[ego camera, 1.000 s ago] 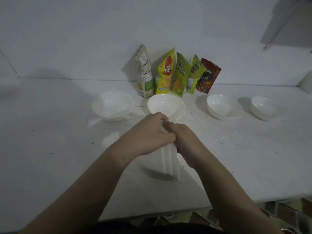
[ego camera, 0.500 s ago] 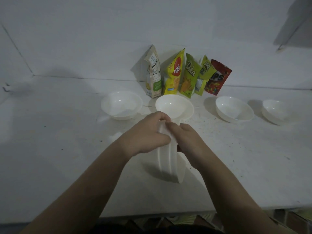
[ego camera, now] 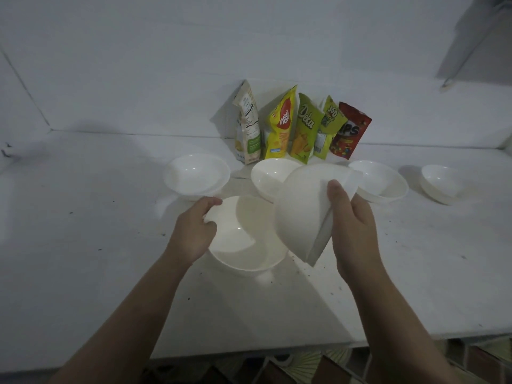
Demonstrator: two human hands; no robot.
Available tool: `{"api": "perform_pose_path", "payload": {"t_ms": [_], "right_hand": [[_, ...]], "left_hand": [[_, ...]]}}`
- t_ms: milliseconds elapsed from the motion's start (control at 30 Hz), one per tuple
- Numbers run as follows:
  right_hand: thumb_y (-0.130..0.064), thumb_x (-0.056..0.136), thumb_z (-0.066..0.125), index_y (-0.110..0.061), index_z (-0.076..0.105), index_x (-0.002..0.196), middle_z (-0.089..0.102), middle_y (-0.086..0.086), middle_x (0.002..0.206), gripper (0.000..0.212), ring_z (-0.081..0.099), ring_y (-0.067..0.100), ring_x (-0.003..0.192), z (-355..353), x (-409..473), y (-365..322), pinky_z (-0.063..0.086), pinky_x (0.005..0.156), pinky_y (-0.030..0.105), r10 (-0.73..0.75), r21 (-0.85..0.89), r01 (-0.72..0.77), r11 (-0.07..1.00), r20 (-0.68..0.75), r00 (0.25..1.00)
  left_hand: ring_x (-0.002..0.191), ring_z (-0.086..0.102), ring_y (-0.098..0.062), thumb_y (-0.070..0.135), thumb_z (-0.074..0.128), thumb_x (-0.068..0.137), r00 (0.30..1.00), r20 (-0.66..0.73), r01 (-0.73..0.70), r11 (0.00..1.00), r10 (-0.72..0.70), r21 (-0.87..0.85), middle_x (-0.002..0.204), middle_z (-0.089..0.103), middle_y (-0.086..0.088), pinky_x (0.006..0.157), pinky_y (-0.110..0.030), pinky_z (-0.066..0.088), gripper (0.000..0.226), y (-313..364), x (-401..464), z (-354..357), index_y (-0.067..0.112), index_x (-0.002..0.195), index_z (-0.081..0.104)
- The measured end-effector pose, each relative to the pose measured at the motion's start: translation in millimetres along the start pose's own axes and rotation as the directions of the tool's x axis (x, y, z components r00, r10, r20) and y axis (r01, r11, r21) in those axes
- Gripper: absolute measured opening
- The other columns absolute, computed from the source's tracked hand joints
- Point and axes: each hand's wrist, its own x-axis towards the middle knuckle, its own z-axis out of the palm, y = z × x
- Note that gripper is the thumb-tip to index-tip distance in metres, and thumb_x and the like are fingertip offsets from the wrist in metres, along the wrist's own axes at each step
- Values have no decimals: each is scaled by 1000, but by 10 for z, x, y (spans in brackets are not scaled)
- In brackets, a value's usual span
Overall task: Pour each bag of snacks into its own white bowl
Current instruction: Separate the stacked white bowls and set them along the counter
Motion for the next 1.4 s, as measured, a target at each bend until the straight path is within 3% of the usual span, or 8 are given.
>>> {"api": "perform_pose_path", "payload": {"t_ms": [233, 367, 533, 700, 900, 1067, 1200, 1400], "right_hand": [[-35, 103, 43, -33, 65, 87, 70, -24, 82, 27, 65, -6, 81, -70, -107, 156, 53, 69, 12, -177, -58, 178, 982, 20, 984], [-41, 96, 42, -27, 63, 80, 67, -18, 75, 29, 63, -4, 72, -145, -112, 197, 50, 62, 13, -216, -42, 216, 975, -1, 976], [-40, 97, 42, -35, 65, 94, 72, -19, 90, 23, 69, 2, 88, -318, -80, 208, 54, 69, 16, -249, -33, 248, 968, -22, 968], [-43, 100, 38, -25, 63, 123, 72, -14, 110, 38, 66, 3, 107, -671, 23, 219, 55, 84, 17, -254, -43, 260, 965, 104, 961], [-39, 104, 36, -14, 59, 97, 65, -29, 73, 34, 62, -7, 73, -1167, 287, 248, 45, 66, 8, -244, -141, 290, 947, 276, 930], [-40, 102, 36, -34, 57, 87, 65, -32, 76, 27, 61, -9, 76, -1647, 476, 199, 43, 68, 6, -248, -201, 323, 925, 324, 913], [-49, 102, 35, -28, 65, 100, 71, -17, 94, 37, 64, -3, 89, -2225, 702, 178, 50, 77, 16, -149, -288, 243, 926, 312, 938], [-31, 104, 40, -16, 46, 75, 53, -3, 72, 33, 51, 13, 64, -2930, 1107, 539, 36, 56, 21, -87, -724, 270, 635, 280, 956]], "left_hand": [[130, 47, -15, 9, 61, 91, 925, -24, -359, 892, 380, 274, 138, 54, 1, 104, -15, 28, 33, -12, -65, 139, 17, 123, 62], [132, 44, -5, 19, 60, 91, 819, 56, -574, 812, 572, 104, 140, 51, 5, 110, -25, 35, 42, 420, -240, 305, 19, 132, 54], [143, 32, -13, 30, 70, 82, 748, 185, -618, 771, 637, -154, 153, 35, 2, 111, -42, 39, 71, 874, -521, 700, 27, 143, 35], [146, 20, -5, 29, 75, 73, 725, 257, -643, 762, 639, -78, 159, 21, 7, 111, -35, 39, 87, 1129, -544, 1025, 31, 147, 29], [145, 20, -3, 38, 65, 64, 736, 222, -671, 732, 640, 115, 159, 14, 11, 106, -21, 33, 86, 1493, -576, 1433, 40, 142, 29], [137, 29, -1, 23, 65, 63, 824, 114, -563, 824, 555, 57, 148, 33, 9, 110, -13, 26, 80, 1635, -504, 1732, 32, 138, 39], [121, 46, -15, 28, 53, 68, 989, -53, -145, 977, 138, -159, 134, 45, 5, 109, -39, 38, 67, 1458, -383, 2058, 24, 134, 44], [109, 58, -27, 37, 47, 99, 965, -15, 225, 850, -263, -477, 120, 59, -7, 99, -54, 47, 15, 1243, -315, 2586, 25, 106, 53]]}}
